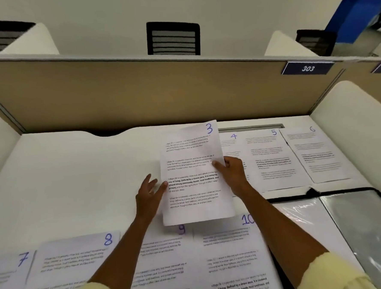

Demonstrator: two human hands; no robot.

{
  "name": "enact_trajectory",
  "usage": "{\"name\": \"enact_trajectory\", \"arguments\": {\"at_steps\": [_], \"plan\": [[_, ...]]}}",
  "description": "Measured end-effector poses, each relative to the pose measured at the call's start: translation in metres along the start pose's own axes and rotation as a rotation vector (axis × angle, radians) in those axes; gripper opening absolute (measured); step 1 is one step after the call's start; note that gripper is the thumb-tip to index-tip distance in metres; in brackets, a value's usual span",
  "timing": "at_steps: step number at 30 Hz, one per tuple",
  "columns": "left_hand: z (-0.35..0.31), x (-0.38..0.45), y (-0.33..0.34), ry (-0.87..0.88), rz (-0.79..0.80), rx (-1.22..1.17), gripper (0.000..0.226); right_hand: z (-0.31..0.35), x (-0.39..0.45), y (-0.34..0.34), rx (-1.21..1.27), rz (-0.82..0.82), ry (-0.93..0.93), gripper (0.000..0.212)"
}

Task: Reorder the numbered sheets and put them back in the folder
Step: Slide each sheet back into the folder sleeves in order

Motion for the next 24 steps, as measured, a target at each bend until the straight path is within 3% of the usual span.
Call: {"name": "enact_trajectory", "arguments": {"at_steps": [2, 8, 15, 24], "plan": [[0.000, -0.010, 0.011, -0.025, 0.051, -0.099, 0.075, -0.005, -0.013, -0.014, 0.049, -0.001, 0.036, 0.004], [-0.004, -0.044, 0.059, -0.111, 0.308, -0.385, 0.031, -0.022, -0.054, -0.059, 0.094, -0.051, 0.082, 0.011], [0.013, -0.096, 0.090, -0.129, 0.292, -0.278, 0.021, -0.060, -0.095, -0.106, 0.104, -0.070, 0.125, 0.012], [0.021, -0.181, 0.136, -0.102, 0.196, -0.205, 0.016, -0.113, -0.141, -0.178, 0.160, 0.032, 0.197, 0.007]]}}
Point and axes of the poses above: each hand's wrist, its own x-axis towards the middle knuckle, its own y-axis out of the palm, z = x × y, the point moved 9 cm from there along x, towards the middle knuckle, and after that the axes turned 2 degrees about -z, right-handed, at the moved point
